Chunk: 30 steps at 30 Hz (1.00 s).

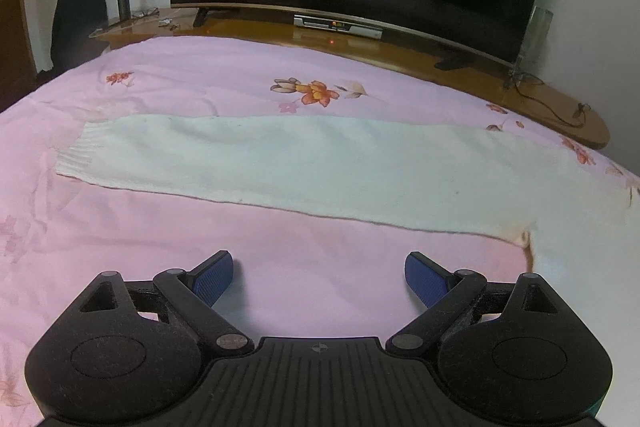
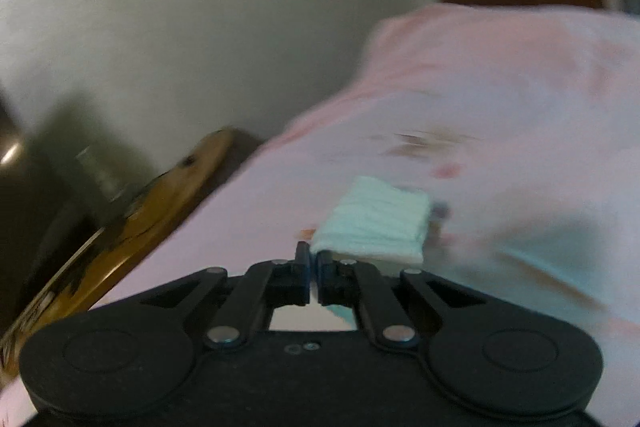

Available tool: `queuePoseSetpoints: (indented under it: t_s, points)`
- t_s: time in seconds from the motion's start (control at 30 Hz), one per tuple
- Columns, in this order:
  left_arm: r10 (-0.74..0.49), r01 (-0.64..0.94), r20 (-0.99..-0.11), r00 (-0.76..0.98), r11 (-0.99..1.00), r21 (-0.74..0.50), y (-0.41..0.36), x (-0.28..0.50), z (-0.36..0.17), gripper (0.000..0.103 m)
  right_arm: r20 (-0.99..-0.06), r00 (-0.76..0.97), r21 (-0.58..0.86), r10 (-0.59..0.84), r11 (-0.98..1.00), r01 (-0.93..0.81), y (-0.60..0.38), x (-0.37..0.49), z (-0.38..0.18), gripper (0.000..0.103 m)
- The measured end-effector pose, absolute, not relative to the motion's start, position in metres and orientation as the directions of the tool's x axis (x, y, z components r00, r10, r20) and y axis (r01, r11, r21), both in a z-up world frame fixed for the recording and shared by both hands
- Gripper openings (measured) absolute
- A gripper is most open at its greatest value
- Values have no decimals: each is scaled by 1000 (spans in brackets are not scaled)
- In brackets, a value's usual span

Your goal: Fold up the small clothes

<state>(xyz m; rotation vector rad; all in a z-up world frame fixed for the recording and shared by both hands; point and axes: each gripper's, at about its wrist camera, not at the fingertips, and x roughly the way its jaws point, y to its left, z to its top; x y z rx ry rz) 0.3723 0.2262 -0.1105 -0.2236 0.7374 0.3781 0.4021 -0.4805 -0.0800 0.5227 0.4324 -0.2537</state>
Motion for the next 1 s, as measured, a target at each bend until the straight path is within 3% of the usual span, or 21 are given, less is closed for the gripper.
queuePoseSetpoints:
  t_s: [0.3,0.63,0.73,0.77,0.8,0.83,0.9,1.0]
  points:
    - [250,-402,-687,682,913,-68,235,352,-107,92,-441,887,315,138,949,10,-326,445,-54,5]
    - [203,-389,-698,687,914,-117,244,345,-101,92,-609,735,192,299,954,-229,-184,460,-104,6]
    - [152,-338,-681,716,929,-149,227,352,-92,92,-618,706,178,346,936,-303,-160,446,-118,32]
    - [135,-322,-675,725,933,-160,221,354,-90,92,-603,710,161,365,927,-340,-155,438,-116,50]
    - [112,-301,-669,735,938,-174,213,359,-88,92,-581,710,146,397,910,-389,-153,425,-111,55]
    - [85,-275,-664,743,943,-188,203,365,-87,92,-560,719,131,410,902,-413,-149,412,-107,52]
    - [33,-221,-654,755,953,-206,180,378,-85,92,-548,738,107,393,909,-403,-155,393,-99,31]
    - [-76,-113,-639,765,962,-249,139,403,-84,92,-535,781,101,324,941,-322,-180,379,-94,23]
